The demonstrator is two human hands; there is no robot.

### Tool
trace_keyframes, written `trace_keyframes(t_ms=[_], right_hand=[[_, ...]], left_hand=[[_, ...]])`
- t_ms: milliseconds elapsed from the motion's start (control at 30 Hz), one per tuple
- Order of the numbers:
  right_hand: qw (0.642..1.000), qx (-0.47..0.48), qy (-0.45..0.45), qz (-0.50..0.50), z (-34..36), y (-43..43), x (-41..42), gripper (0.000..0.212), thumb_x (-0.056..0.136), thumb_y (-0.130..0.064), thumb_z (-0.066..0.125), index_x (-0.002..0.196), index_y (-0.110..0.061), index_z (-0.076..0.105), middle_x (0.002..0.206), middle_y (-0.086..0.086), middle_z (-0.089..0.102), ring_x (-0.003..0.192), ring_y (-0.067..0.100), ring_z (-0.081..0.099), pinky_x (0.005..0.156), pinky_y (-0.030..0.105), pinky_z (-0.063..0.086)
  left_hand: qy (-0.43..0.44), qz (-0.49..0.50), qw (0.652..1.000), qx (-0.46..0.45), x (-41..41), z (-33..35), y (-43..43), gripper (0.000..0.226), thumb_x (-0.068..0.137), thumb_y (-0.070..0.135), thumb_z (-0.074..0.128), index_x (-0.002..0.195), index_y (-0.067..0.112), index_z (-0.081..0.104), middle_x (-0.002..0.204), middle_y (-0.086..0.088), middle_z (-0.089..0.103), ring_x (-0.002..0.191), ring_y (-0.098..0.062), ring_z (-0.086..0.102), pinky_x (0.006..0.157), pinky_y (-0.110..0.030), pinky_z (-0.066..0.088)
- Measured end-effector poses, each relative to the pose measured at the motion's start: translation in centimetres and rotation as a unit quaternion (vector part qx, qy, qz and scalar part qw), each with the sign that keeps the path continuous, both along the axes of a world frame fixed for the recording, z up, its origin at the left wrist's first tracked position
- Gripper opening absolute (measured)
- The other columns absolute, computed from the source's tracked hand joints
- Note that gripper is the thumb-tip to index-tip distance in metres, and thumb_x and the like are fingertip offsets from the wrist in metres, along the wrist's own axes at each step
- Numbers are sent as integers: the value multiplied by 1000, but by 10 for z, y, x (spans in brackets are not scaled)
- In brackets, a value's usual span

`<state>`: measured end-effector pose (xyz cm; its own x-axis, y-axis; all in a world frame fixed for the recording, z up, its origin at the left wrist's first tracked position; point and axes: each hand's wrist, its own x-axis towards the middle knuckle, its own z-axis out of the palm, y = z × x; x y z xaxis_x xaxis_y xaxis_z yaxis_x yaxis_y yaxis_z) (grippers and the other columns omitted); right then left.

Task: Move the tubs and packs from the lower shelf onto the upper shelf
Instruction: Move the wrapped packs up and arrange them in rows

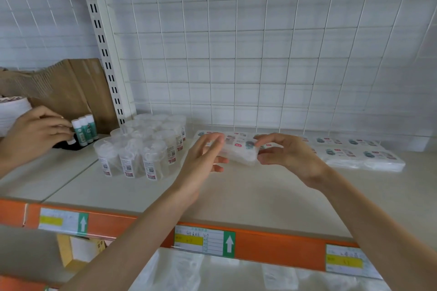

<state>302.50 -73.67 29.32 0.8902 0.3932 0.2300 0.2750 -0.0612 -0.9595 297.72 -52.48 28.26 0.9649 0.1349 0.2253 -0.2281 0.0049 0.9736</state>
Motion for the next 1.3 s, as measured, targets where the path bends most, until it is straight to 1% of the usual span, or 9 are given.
trace_keyframes(t_ms=[67, 200, 333, 400, 533, 767, 933, 1133, 1300], right_hand=[[1000, -18, 4, 1, 0, 1, 1, 15, 85, 1, 70, 93, -10, 73, 120, -4, 67, 94, 12, 68, 76, 22, 54], [1000, -19, 5, -15, 2, 1, 0, 4, 92, -15, 65, 89, -14, 67, 109, 2, 73, 95, 17, 68, 77, 29, 52], [999, -33, 24, -35, 4, 0, -2, 16, 94, -24, 63, 102, -10, 60, 95, 4, 75, 83, 16, 67, 71, 31, 49], [997, -67, 26, -30, 4, 1, -3, 21, 93, -26, 64, 111, -15, 62, 94, 3, 75, 80, 13, 65, 69, 30, 48], [994, -107, 18, -19, 4, 4, -6, 20, 94, -23, 63, 114, -23, 65, 91, 1, 74, 80, 12, 61, 66, 27, 47], [999, -31, 31, 2, 3, 3, -5, 32, 93, -10, 63, 123, -20, 59, 101, 15, 73, 84, 25, 67, 74, 33, 54], [997, -10, 56, 52, -2, 1, -2, 46, 91, -5, 64, 132, -23, 51, 108, 15, 72, 97, 30, 70, 84, 38, 56], [996, -79, -41, -23, -1, 2, -1, 56, 78, -15, 81, 127, -31, 57, 118, -5, 66, 107, 8, 64, 91, 28, 52], [966, -149, -199, -76, 0, 4, -7, 47, 62, -23, 92, 100, -39, 67, 121, -23, 62, 112, -5, 56, 90, 18, 44]], left_hand=[[-2, 2, 1000, 8, 1, -2, 2, 14, 98, 24, 58, 111, 24, 64, 100, -2, 72, 79, -13, 70, 70, -30, 57], [-1, -17, 999, 39, 1, -3, 4, 22, 98, 9, 56, 110, 26, 62, 104, -7, 71, 82, -12, 69, 73, -28, 56], [7, -37, 997, 73, -1, -4, 2, 24, 99, 7, 54, 112, 25, 62, 108, -10, 70, 91, -19, 70, 74, -28, 54], [9, -49, 995, 84, -1, -4, 1, 24, 99, 6, 54, 111, 25, 63, 107, -10, 71, 93, -21, 69, 74, -28, 54], [10, -66, 993, 98, -3, -4, -1, 24, 99, 7, 54, 116, 22, 62, 107, -6, 71, 96, -20, 67, 78, -30, 56], [30, -46, 995, 78, -1, -3, -3, 34, 95, 17, 62, 128, 19, 53, 112, -4, 69, 92, -16, 70, 79, -30, 56], [31, -74, 988, 136, -2, -5, -3, 34, 95, 16, 62, 129, 17, 54, 108, -3, 71, 92, -9, 69, 79, -22, 55], [40, -35, 987, 149, -2, -6, -2, 22, 101, 18, 52, 122, 21, 58, 98, 3, 68, 82, -4, 62, 76, -23, 49], [53, -14, 990, 130, 2, -5, -1, 21, 101, 12, 48, 110, 11, 66, 94, -13, 64, 78, -12, 56, 66, -22, 42]])
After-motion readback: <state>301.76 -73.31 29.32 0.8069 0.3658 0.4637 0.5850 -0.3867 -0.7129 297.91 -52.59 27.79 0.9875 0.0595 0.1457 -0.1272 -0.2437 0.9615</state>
